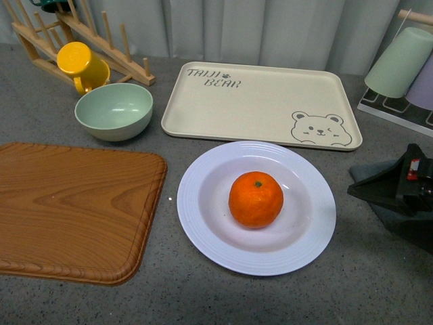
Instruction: Place orange and plate with both arms
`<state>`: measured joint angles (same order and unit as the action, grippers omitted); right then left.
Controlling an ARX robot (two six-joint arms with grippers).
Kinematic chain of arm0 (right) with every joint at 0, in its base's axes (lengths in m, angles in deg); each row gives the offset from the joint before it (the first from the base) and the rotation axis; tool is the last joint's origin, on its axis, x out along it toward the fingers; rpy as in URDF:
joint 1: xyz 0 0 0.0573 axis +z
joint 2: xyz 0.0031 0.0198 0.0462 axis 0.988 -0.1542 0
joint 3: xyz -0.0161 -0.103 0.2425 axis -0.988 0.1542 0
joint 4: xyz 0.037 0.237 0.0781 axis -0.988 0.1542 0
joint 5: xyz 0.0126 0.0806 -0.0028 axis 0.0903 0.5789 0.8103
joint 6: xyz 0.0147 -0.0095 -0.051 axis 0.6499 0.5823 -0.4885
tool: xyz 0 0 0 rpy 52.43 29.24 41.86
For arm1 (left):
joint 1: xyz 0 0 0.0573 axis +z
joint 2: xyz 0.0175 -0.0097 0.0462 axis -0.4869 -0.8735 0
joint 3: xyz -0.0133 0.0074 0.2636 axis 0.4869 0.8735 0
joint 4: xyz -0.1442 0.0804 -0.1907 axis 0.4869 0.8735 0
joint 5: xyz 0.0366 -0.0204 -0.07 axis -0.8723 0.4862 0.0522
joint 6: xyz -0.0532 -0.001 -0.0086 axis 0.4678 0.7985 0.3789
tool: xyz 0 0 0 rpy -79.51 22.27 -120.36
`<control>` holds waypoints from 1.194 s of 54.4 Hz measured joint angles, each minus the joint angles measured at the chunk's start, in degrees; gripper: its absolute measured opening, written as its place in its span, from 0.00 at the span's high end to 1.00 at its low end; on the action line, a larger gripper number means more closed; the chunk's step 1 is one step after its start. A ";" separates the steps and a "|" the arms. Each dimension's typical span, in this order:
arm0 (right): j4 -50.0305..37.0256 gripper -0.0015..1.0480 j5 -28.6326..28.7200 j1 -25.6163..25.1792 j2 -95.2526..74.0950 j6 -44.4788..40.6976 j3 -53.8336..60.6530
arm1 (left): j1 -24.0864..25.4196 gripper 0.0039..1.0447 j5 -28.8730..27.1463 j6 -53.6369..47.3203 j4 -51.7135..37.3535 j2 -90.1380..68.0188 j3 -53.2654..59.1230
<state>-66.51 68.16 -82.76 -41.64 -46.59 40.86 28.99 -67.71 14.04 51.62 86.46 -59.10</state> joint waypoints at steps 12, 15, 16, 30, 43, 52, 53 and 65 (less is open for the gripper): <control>-4.44 0.09 3.08 1.64 -7.85 8.57 -4.55 | 0.00 0.06 0.00 0.00 0.00 0.00 0.00; -5.18 0.09 3.56 2.25 -9.81 10.03 -5.86 | 0.00 0.06 0.00 -0.02 0.00 0.00 0.00; -5.29 0.09 3.63 2.34 -10.14 10.27 -6.08 | 0.00 0.06 0.00 0.00 0.00 0.00 0.00; -8.26 0.09 3.91 4.85 -16.33 15.76 -11.45 | -0.02 0.06 0.00 -0.02 0.00 0.00 0.00; -9.53 0.09 3.48 6.40 -20.39 19.34 -15.67 | -0.02 0.06 0.00 -0.02 0.00 0.00 0.00; -9.90 0.09 3.41 7.34 -22.14 20.92 -18.14 | 0.00 0.06 0.00 -0.02 0.00 0.00 0.00; -9.90 0.09 3.41 7.41 -22.29 21.05 -18.38 | 0.00 0.06 0.00 -0.02 0.00 0.00 0.00; -9.68 0.36 2.12 7.96 -23.58 21.70 -19.61 | 0.00 0.06 0.00 -0.02 0.00 0.00 0.00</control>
<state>-76.20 70.28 -74.80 -65.23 -24.88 21.25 28.99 -67.71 14.02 51.62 86.46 -59.10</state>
